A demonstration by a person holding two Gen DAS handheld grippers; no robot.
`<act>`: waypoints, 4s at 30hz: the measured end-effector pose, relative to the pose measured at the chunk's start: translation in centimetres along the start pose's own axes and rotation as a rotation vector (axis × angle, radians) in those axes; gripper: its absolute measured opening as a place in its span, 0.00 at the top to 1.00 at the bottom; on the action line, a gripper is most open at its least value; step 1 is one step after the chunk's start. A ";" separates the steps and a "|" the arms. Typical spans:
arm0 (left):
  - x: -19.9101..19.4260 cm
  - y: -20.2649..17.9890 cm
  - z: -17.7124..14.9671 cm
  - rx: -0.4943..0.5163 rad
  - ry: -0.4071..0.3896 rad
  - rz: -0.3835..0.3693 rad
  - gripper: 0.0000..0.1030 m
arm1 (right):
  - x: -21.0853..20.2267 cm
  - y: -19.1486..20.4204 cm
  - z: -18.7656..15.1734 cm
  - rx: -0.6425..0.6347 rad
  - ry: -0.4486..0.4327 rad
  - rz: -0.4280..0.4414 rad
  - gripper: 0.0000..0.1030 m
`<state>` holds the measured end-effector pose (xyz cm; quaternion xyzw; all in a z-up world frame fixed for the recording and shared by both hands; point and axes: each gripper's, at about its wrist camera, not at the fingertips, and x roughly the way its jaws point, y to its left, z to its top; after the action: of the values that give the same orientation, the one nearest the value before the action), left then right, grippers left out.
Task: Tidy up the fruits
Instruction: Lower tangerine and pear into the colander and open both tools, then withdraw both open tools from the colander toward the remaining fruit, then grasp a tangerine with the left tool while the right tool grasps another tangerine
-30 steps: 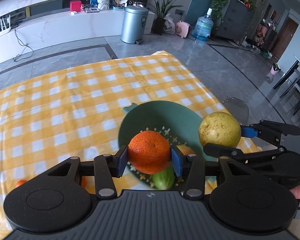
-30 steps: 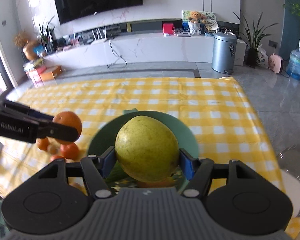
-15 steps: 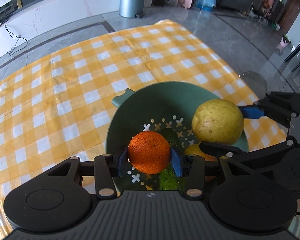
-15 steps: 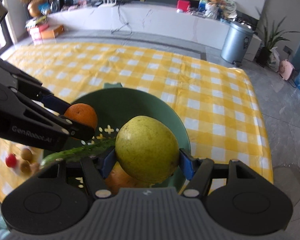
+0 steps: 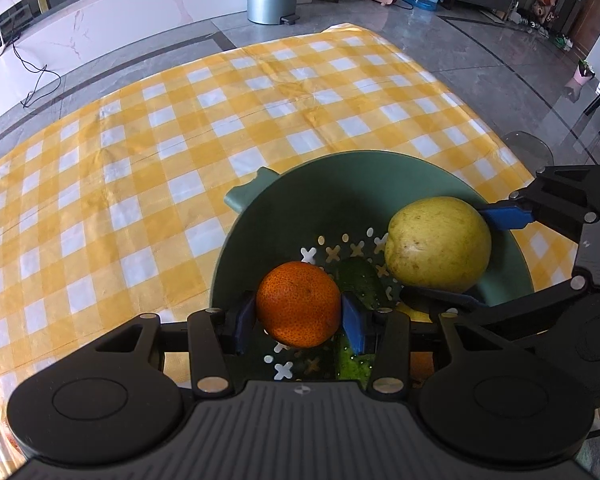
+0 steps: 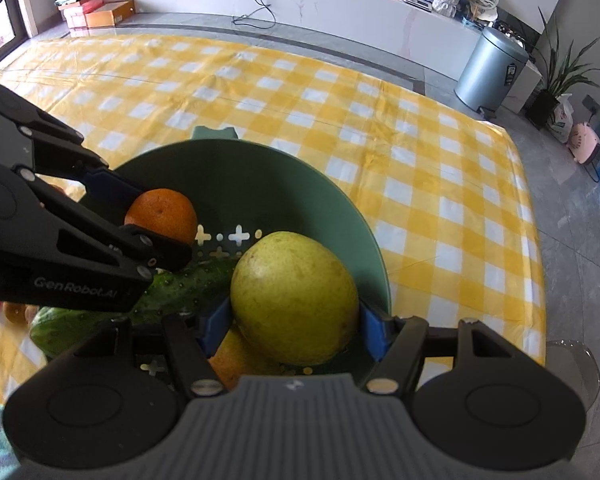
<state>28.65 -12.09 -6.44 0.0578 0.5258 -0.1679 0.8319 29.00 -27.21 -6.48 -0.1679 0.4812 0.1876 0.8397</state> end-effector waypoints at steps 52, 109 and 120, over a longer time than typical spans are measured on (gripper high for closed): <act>-12.1 0.7 -5.0 0.038 -0.171 0.016 0.26 | -9.3 3.7 -1.9 0.155 -0.148 0.075 0.35; -7.2 17.9 -14.8 0.106 -0.080 0.198 0.33 | 0.8 20.6 -1.5 0.282 -0.137 0.290 0.55; -5.3 18.1 -14.3 0.102 -0.084 0.205 0.39 | 2.4 20.8 -0.8 0.284 -0.117 0.291 0.57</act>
<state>20.51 9.88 -9.44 0.1464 0.4725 -0.1105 0.8621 19.64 -9.08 -11.03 0.0349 0.4725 0.2467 0.8454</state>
